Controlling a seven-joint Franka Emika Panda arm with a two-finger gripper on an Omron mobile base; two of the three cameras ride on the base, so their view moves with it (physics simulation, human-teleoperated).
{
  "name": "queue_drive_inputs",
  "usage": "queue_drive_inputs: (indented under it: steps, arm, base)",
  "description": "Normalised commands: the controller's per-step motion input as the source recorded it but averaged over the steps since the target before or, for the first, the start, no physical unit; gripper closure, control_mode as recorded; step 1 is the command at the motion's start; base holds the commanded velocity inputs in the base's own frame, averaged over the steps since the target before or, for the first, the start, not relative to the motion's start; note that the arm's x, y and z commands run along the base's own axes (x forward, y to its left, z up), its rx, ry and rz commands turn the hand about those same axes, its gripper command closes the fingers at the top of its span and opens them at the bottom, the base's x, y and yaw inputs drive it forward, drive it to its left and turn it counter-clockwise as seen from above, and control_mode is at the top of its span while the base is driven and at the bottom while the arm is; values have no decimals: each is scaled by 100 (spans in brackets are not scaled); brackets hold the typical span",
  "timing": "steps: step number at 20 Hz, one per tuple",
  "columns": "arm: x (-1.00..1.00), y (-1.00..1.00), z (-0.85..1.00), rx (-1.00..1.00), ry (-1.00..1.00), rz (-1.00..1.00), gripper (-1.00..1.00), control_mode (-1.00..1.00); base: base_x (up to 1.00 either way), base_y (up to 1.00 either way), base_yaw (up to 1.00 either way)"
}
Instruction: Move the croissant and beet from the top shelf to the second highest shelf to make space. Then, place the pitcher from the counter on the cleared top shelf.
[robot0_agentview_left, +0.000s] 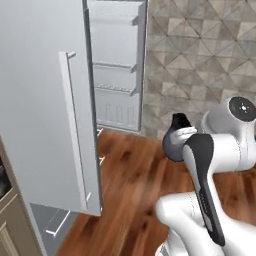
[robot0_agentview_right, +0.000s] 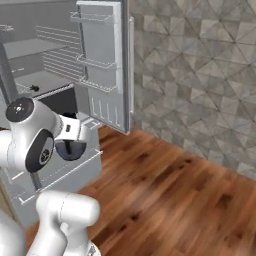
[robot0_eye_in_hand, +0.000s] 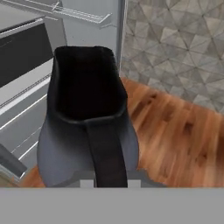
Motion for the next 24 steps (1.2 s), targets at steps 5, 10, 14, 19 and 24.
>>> queue_drive_inputs:
  steps: [5, 10, 14, 19, 24]
  arm:
    - [0, 0, 0, 0, 0, 0, 100, 100]
    - [0, 0, 0, 0, 0, 0, 100, 100]
    - [0, 0, 0, 0, 0, 0, 100, 100]
    - [0, 0, 0, 0, 0, 0, 100, 100]
    - [0, 0, 0, 0, 0, 0, 100, 100]
  base:
    - [50, -44, 55]
    - [38, -63, 61]
    - [33, -63, 60]
    - [36, -39, 55]
    - [43, -31, 50]
